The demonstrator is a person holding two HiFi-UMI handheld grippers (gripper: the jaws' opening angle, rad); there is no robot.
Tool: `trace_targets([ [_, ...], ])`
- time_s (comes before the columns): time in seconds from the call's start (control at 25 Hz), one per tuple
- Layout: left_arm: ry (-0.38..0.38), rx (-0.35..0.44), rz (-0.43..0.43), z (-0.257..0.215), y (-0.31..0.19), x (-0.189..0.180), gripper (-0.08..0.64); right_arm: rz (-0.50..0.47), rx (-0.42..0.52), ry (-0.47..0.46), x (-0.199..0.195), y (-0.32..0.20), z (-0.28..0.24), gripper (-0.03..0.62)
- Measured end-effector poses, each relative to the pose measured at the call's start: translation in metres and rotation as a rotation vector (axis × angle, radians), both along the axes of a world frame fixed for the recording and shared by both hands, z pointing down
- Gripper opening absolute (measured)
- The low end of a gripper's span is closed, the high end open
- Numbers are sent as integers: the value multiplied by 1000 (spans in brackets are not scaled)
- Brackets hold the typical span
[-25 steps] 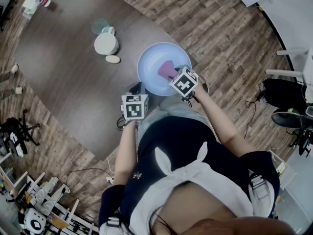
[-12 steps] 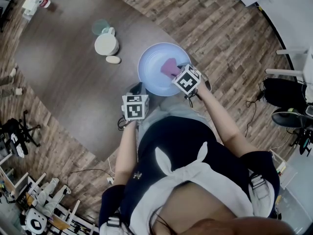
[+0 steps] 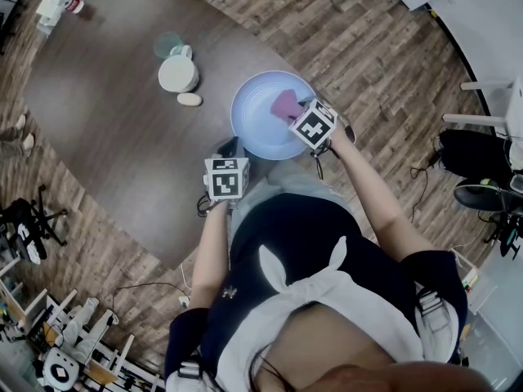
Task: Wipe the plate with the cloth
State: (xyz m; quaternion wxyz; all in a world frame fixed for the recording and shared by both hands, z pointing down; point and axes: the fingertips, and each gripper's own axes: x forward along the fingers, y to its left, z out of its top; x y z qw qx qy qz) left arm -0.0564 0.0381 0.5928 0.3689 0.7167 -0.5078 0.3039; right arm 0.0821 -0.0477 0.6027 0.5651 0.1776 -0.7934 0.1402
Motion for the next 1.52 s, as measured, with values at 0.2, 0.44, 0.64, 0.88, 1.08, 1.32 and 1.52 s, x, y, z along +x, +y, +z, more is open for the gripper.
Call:
trace_targets([
  [0.2, 30, -11, 4, -3, 0, 4, 5, -33, 27, 29, -1, -11, 1, 187],
  [0.44, 3, -10, 5, 0, 0, -1, 5, -59, 49, 49, -1, -18, 2, 187],
  [0.64, 10, -5, 10, 1, -1, -2, 5, -54, 45, 36, -2, -21, 1, 187],
  [0.88, 12, -4, 9, 2, -1, -2, 5, -66, 55, 43, 1, -21, 0, 187],
  [1.08, 15, 1, 11, 5, -3, -2, 5, -68, 55, 54, 3, -19, 3, 187],
  [1.32, 22, 2, 7, 4, -3, -2, 5, -39, 23, 54, 6, -13, 3, 186],
  [1.52, 22, 3, 6, 4, -5, -1, 5, -3, -28, 39, 9, -5, 4, 186],
])
